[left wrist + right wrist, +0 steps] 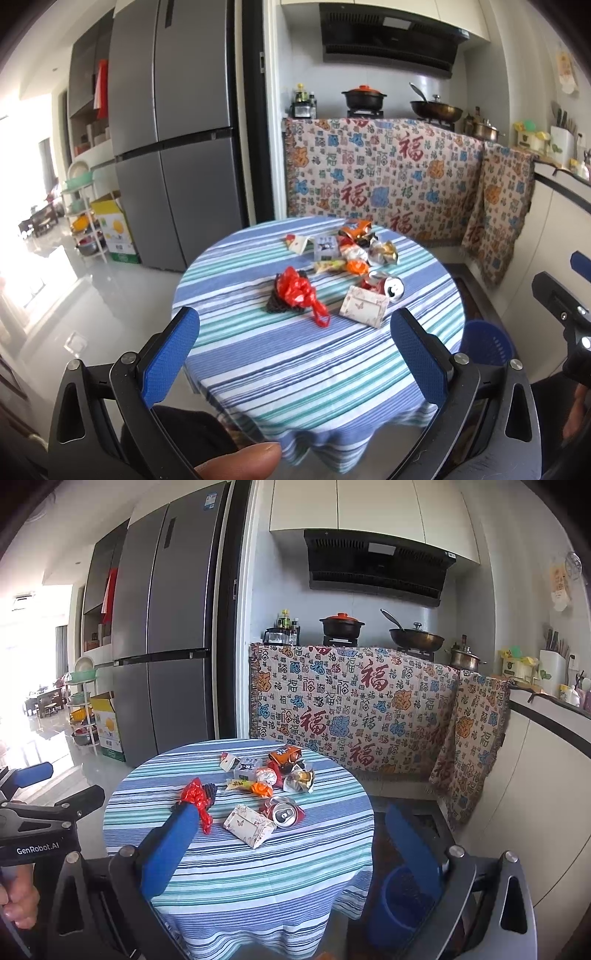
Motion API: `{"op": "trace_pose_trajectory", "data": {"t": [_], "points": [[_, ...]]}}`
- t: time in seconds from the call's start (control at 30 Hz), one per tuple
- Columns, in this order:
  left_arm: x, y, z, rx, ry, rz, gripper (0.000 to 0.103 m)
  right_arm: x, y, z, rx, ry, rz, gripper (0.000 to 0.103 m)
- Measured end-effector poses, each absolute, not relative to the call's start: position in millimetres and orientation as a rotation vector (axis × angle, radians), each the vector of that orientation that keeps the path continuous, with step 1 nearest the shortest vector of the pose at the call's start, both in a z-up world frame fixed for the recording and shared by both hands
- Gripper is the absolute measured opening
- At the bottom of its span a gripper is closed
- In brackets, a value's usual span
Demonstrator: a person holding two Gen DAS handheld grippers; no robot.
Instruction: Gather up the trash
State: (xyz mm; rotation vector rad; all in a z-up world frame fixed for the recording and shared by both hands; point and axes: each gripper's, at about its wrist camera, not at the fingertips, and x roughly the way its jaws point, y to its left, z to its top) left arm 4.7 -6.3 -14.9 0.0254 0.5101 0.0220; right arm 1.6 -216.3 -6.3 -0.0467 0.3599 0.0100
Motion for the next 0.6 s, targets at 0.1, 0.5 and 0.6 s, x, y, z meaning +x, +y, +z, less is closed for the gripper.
{"op": "trace_pose_trajectory", "data": {"t": [0.1,0.5,0.6], "points": [[4.6,-6.3,-15.7,0.027,0.511,0.022,0.103,1.8,-216.1,-6.4,-0.046,0.361,0.009,0.103],[5.4,-7.8,-18.3,0.028,0.517,0.021,0.103,2.7,-216.0,-8.8,-0.042,0.363,0.007,0.103],[6.0,-7.8,-17.5,0.028,0.517,0.021,0.103,3.2,-215.4,-8.4,-0.043,0.363,0.007,0.103]]}}
